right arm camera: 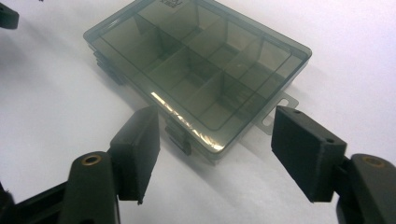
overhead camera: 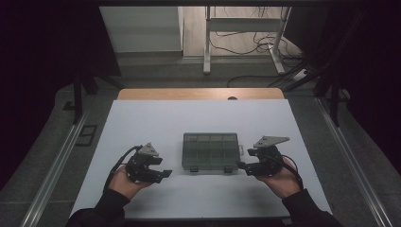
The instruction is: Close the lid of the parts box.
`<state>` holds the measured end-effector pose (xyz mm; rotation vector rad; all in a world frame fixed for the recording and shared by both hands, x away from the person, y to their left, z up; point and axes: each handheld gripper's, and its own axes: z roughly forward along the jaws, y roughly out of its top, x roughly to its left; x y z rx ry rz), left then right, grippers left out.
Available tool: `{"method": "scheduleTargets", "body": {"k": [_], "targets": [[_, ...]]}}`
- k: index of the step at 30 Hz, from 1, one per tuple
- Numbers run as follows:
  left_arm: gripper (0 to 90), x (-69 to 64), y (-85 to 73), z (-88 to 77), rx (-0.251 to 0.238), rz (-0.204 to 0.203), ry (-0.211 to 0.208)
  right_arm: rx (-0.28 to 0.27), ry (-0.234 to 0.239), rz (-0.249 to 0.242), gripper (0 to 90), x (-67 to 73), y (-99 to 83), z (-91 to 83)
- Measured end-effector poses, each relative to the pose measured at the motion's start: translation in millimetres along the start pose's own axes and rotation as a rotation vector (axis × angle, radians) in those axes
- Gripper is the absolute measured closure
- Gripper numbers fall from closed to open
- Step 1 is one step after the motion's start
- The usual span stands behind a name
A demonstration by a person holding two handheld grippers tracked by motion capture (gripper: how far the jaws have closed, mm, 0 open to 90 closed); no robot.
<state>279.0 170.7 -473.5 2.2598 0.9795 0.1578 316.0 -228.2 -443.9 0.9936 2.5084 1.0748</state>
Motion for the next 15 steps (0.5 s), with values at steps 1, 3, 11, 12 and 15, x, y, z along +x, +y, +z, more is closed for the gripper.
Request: {"method": "scheduleTargets", "body": {"k": [1, 3, 11, 12, 15], "targets": [[35.9, 1.2, -1.4, -2.0, -0.005, 0.001, 0.005, -0.002, -0.001, 0.0, 30.4, -0.1, -0.7, -0.7], [34.4, 3.1, -4.6, -6.2, -0.012, -0.008, 0.015, -0.005, -0.004, 0.005, 28.4, -0.5, -2.7, -3.0], [26.2, 8.0, -17.7, -19.8, -0.046, -0.038, 0.037, -0.024, -0.003, 0.054, 19.3, -4.5, -8.9, -11.2], [25.5, 8.5, -19.2, -21.4, -0.052, -0.043, 0.036, -0.025, -0.009, 0.055, 18.4, -4.4, -10.0, -12.0], [23.2, 9.8, -23.4, -25.6, -0.066, -0.056, 0.038, -0.021, -0.024, 0.047, 14.8, -4.8, -13.5, -14.0]]}}
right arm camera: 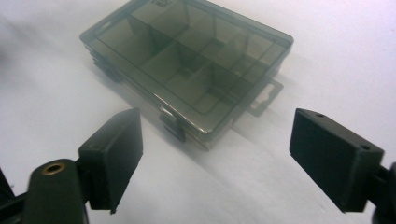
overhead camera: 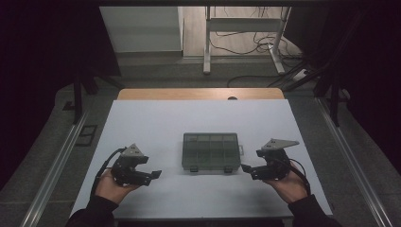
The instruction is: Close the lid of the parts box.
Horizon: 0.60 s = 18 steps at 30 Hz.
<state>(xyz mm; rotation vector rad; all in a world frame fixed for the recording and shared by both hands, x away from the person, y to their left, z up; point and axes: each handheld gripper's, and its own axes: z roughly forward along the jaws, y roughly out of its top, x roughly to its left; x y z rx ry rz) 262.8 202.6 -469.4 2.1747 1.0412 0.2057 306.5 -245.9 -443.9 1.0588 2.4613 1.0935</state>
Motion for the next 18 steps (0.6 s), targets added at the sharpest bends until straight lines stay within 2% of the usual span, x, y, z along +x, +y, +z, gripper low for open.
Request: {"method": "scheduleTargets", "body": {"k": [10, 18], "targets": [[15.4, 3.2, -14.3, -15.6, -0.011, -0.012, 0.037, -0.02, -0.038, 0.02, 4.2, -5.4, -10.8, -13.9], [11.3, 11.2, -30.1, -33.0, -0.063, -0.078, 0.05, -0.027, -0.06, 0.046, 2.1, -9.1, -20.2, -24.6]]}}
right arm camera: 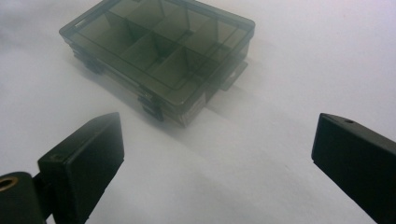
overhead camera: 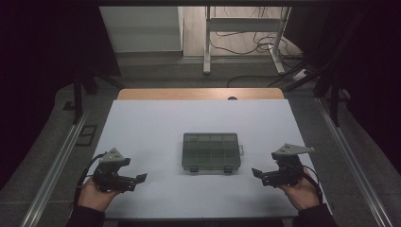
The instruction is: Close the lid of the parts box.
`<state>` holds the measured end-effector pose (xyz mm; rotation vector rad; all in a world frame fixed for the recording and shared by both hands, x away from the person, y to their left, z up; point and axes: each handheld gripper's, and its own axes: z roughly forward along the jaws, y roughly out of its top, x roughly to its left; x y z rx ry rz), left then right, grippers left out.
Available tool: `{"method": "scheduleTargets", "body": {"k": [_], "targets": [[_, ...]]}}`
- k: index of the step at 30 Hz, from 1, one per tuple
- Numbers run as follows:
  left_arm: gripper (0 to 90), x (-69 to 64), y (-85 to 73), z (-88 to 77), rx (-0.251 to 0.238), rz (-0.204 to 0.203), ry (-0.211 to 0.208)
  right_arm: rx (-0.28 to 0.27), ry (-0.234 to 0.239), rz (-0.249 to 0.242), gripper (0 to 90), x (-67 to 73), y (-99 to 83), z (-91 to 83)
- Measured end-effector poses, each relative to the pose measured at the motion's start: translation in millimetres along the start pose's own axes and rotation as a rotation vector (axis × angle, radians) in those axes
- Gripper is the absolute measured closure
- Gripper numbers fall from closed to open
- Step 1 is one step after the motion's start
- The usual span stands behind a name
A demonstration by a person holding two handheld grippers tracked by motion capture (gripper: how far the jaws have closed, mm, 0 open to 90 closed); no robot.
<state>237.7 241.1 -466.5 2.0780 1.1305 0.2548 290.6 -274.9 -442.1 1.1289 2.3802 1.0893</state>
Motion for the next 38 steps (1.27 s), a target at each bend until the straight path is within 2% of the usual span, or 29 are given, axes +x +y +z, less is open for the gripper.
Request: {"method": "scheduleTargets", "body": {"k": [7, 19, 25, 30, 38], "targets": [[7.5, 1.4, -8.0, -8.4, -0.022, -0.007, 0.017, 0.006, -0.013, 0.015, 2.0, -1.8, -7.8, -7.8], [0.2, 5.1, -20.1, -23.8, -0.093, -0.037, 0.024, 0.012, -0.045, 0.044, 1.4, -8.2, -21.7, -21.4], [0.0, 5.7, -24.4, -29.6, -0.123, -0.039, 0.041, 0.016, -0.059, 0.051, 1.1, -9.7, -26.0, -25.4], [0.0, 6.8, -26.9, -32.4, -0.134, -0.046, 0.046, 0.022, -0.072, 0.055, 0.8, -11.3, -30.2, -28.5], [0.3, 6.7, -25.4, -30.4, -0.12, -0.045, 0.05, 0.034, -0.072, 0.06, 0.0, -12.2, -33.2, -28.4]]}}
